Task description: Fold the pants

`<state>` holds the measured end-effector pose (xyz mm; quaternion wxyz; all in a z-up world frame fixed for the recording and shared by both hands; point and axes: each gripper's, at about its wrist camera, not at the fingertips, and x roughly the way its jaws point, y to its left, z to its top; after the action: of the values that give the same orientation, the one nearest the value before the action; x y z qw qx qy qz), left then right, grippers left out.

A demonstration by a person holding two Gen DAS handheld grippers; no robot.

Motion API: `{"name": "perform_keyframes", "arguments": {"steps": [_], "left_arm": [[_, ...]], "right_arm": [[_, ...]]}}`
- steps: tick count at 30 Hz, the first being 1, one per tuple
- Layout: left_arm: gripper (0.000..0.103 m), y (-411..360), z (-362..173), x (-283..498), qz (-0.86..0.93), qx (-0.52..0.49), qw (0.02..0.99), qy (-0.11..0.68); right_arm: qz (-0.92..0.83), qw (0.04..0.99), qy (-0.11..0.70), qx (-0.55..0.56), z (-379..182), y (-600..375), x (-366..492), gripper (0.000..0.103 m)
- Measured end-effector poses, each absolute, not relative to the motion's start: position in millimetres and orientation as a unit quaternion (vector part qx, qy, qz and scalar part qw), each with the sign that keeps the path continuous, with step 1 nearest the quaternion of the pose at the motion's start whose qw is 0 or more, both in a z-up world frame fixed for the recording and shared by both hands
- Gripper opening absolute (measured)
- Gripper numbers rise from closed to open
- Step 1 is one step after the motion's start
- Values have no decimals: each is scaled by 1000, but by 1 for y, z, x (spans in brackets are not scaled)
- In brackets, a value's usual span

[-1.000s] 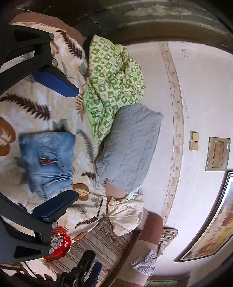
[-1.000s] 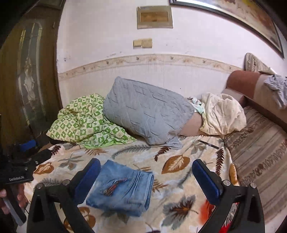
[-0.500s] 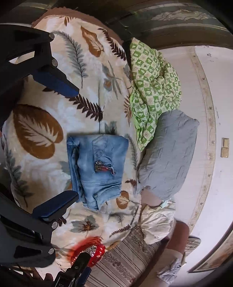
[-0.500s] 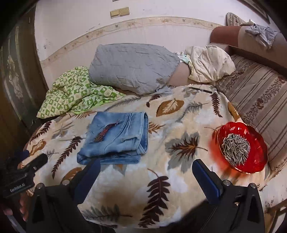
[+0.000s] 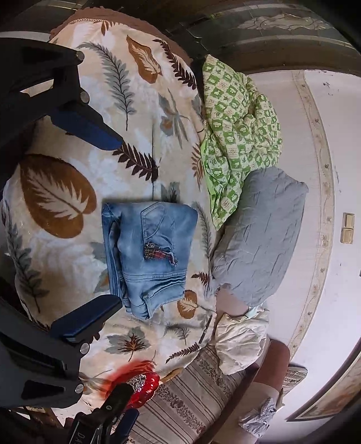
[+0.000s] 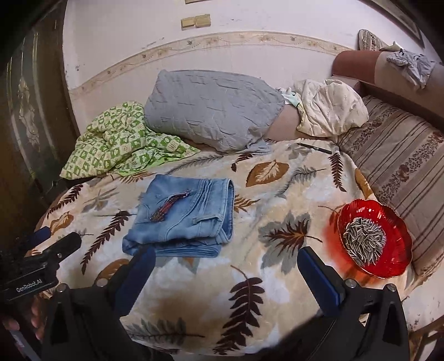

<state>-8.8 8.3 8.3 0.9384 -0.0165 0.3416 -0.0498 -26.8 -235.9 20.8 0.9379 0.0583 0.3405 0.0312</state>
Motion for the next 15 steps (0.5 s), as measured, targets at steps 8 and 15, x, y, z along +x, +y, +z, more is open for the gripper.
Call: {"name": "perform_keyframes", "arguments": {"steps": [8, 15], "left_arm": [[103, 8, 9, -10, -51, -17, 939, 341], [103, 8, 10, -11, -52, -15, 938, 343]], "right_arm": [[30, 937, 343, 59, 19, -236, -27, 103], [32, 936, 346, 58, 18, -236, -27, 103]]}}
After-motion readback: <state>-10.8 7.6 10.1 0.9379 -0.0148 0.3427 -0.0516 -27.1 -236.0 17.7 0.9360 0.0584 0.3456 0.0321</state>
